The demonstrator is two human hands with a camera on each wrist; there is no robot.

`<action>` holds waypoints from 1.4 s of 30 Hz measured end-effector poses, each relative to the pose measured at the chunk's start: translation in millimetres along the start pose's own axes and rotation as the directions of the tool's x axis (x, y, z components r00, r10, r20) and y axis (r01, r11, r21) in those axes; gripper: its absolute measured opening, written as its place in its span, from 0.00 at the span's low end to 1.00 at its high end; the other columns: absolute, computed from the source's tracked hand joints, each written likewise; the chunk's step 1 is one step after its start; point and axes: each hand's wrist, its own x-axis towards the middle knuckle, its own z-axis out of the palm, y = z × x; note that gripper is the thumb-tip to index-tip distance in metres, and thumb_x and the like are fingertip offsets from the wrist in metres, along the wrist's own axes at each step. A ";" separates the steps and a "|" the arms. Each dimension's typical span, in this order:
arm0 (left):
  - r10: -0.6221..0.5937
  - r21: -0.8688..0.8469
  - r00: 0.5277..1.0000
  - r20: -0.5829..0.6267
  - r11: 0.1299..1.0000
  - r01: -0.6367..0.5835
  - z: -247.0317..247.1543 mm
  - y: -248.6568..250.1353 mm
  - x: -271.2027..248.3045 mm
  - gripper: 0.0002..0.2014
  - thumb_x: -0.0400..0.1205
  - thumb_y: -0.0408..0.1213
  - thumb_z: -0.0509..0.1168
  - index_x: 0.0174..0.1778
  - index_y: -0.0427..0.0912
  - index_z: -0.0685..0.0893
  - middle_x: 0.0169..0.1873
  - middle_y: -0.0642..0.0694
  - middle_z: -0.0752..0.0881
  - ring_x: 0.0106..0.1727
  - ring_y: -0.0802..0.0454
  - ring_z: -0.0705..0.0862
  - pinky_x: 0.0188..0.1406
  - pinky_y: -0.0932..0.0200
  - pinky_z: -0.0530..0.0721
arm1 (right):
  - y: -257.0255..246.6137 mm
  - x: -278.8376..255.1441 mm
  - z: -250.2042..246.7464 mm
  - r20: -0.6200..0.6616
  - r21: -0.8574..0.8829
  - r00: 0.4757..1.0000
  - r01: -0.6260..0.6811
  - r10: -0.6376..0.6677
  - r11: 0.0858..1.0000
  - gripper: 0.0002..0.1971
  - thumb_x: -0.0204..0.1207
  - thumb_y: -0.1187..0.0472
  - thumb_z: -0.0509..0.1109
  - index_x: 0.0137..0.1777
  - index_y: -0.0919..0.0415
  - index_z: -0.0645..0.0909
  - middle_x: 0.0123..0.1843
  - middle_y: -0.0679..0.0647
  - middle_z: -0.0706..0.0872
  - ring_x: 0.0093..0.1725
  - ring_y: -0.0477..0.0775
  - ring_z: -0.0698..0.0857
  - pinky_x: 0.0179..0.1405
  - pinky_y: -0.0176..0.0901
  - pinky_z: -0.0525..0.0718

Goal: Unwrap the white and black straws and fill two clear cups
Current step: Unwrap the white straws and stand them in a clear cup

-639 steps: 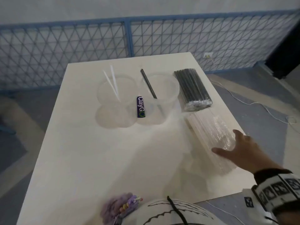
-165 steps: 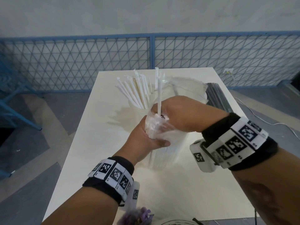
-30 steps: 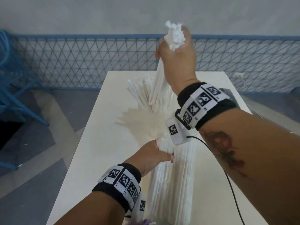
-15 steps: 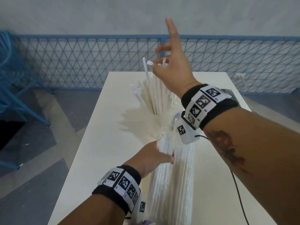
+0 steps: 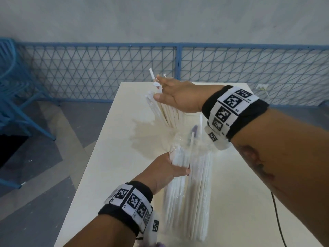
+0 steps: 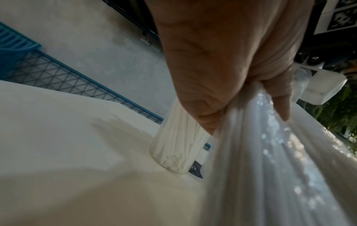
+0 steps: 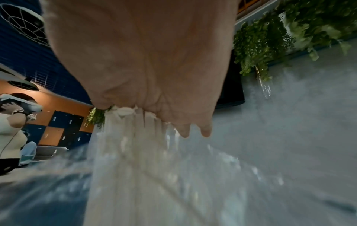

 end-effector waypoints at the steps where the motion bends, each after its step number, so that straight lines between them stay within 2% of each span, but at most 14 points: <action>1: 0.014 -0.017 1.000 -0.003 1.000 -0.014 -0.9 0.8 0.2 0.21 0.73 0.38 0.78 0.63 0.47 0.89 0.59 0.48 0.93 0.64 0.50 0.90 0.77 0.45 0.79 | -0.4 -0.3 -0.5 -0.031 0.026 0.999 -0.018 0.018 1.000 0.34 0.86 0.37 0.42 0.87 0.56 0.48 0.89 0.49 0.42 0.87 0.53 0.45 0.84 0.65 0.48; 4: 0.060 -0.083 0.998 -0.006 0.995 -0.060 -2.5 4.3 -1.2 0.23 0.73 0.36 0.78 0.66 0.44 0.88 0.61 0.46 0.92 0.66 0.49 0.89 0.76 0.47 0.80 | 0.0 -18.2 -11.6 -0.136 0.287 0.987 -0.040 0.082 0.957 0.32 0.86 0.36 0.41 0.86 0.43 0.38 0.88 0.46 0.49 0.87 0.51 0.47 0.84 0.55 0.45; 7: 0.088 -0.079 0.996 -0.033 0.993 -0.090 -2.7 9.6 -2.2 0.14 0.76 0.33 0.78 0.57 0.44 0.90 0.50 0.53 0.95 0.56 0.58 0.92 0.61 0.62 0.83 | 4.7 -51.2 -26.1 -0.274 0.576 0.943 0.003 0.190 0.817 0.29 0.86 0.36 0.43 0.86 0.39 0.51 0.86 0.39 0.56 0.84 0.41 0.55 0.74 0.37 0.49; 9: 0.115 -0.077 0.992 -0.046 0.990 -0.118 -0.9 15.2 -1.7 0.09 0.79 0.28 0.76 0.50 0.46 0.90 0.40 0.58 0.94 0.46 0.65 0.91 0.49 0.70 0.82 | 11.0 -73.2 -25.4 -0.347 0.693 0.895 0.044 0.280 0.720 0.29 0.83 0.32 0.47 0.82 0.38 0.64 0.82 0.36 0.68 0.80 0.38 0.65 0.76 0.40 0.57; 14: 0.200 -0.085 0.966 -0.162 0.973 -0.216 0.1 24.9 1.3 0.16 0.73 0.37 0.78 0.57 0.44 0.92 0.54 0.47 0.94 0.62 0.48 0.91 0.72 0.47 0.82 | 24.8 -106.7 18.8 -0.564 0.796 0.676 0.294 0.474 0.529 0.18 0.85 0.46 0.58 0.63 0.51 0.83 0.59 0.43 0.89 0.65 0.40 0.83 0.72 0.52 0.77; 19: 0.229 -0.067 0.924 -0.306 0.963 -0.261 -0.1 27.8 1.7 0.13 0.76 0.30 0.79 0.55 0.43 0.92 0.50 0.47 0.95 0.57 0.48 0.92 0.68 0.45 0.85 | 4.0 -140.6 43.7 -0.866 0.394 0.448 0.336 0.223 0.855 0.06 0.82 0.63 0.68 0.55 0.59 0.85 0.50 0.54 0.88 0.50 0.51 0.86 0.57 0.46 0.84; 20: 0.238 -0.060 0.919 -0.314 0.961 -0.270 1.3 27.4 0.8 0.14 0.76 0.30 0.78 0.57 0.43 0.91 0.51 0.47 0.95 0.58 0.49 0.92 0.68 0.46 0.85 | 0.4 -144.5 40.0 -0.864 0.239 0.498 0.268 0.079 0.933 0.06 0.80 0.66 0.70 0.55 0.60 0.86 0.48 0.52 0.88 0.48 0.49 0.86 0.54 0.42 0.84; 22: 0.266 -0.037 0.914 -0.308 0.956 -0.291 5.9 27.3 -2.4 0.14 0.78 0.30 0.77 0.59 0.44 0.91 0.53 0.49 0.95 0.59 0.52 0.92 0.66 0.52 0.86 | -5.9 -140.5 28.7 -0.613 -0.072 0.787 0.030 -0.068 0.997 0.11 0.78 0.67 0.72 0.59 0.58 0.87 0.50 0.52 0.89 0.48 0.52 0.87 0.49 0.43 0.83; 23: 0.282 -0.017 0.913 -0.295 0.954 -0.300 9.9 27.9 -4.2 0.14 0.79 0.29 0.76 0.60 0.45 0.91 0.53 0.51 0.95 0.60 0.54 0.92 0.65 0.56 0.86 | -7.6 -135.4 24.1 -0.387 -0.173 0.922 -0.097 0.023 0.980 0.12 0.80 0.64 0.70 0.63 0.55 0.84 0.53 0.52 0.87 0.51 0.54 0.86 0.50 0.44 0.80; 24: 0.296 -0.004 0.911 -0.287 0.951 -0.310 12.5 26.8 -5.7 0.14 0.80 0.29 0.75 0.60 0.46 0.92 0.54 0.51 0.95 0.60 0.55 0.91 0.65 0.56 0.86 | -8.1 -128.4 19.1 -0.224 -0.195 0.959 -0.217 0.172 0.957 0.12 0.83 0.58 0.67 0.65 0.55 0.82 0.56 0.52 0.86 0.56 0.54 0.85 0.52 0.44 0.76; 26: 0.300 -0.017 0.910 -0.286 0.948 -0.318 17.4 24.3 -5.1 0.16 0.80 0.26 0.75 0.61 0.45 0.91 0.56 0.49 0.94 0.62 0.52 0.91 0.69 0.50 0.85 | -8.8 -120.5 6.9 -0.016 -0.165 0.930 -0.364 0.367 0.916 0.17 0.84 0.48 0.63 0.64 0.58 0.79 0.57 0.53 0.83 0.63 0.56 0.81 0.54 0.44 0.71; 30: 0.298 0.009 0.917 -0.265 0.952 -0.307 20.7 20.3 -5.0 0.24 0.73 0.25 0.80 0.63 0.47 0.87 0.57 0.50 0.93 0.63 0.51 0.90 0.70 0.44 0.86 | -10.6 -118.5 11.8 -0.007 -0.176 0.931 -0.362 0.366 0.915 0.17 0.76 0.44 0.72 0.47 0.59 0.77 0.44 0.52 0.80 0.57 0.59 0.79 0.52 0.45 0.72; 35: 0.313 0.071 0.923 -0.224 0.950 -0.305 18.7 17.0 -2.4 0.34 0.68 0.29 0.85 0.64 0.58 0.79 0.56 0.59 0.90 0.61 0.59 0.88 0.59 0.57 0.87 | -5.2 -112.3 32.5 -0.151 -0.334 0.984 -0.137 0.090 0.932 0.15 0.78 0.53 0.70 0.62 0.53 0.83 0.57 0.52 0.81 0.57 0.55 0.79 0.56 0.45 0.78; 42: 0.305 0.083 0.926 -0.221 0.952 -0.293 12.9 12.6 5.9 0.34 0.67 0.33 0.82 0.69 0.52 0.79 0.60 0.49 0.90 0.65 0.46 0.88 0.69 0.39 0.85 | 3.2 -105.9 29.5 0.035 0.106 0.988 -0.155 0.152 0.982 0.25 0.77 0.46 0.70 0.72 0.47 0.69 0.60 0.45 0.83 0.55 0.50 0.84 0.57 0.49 0.84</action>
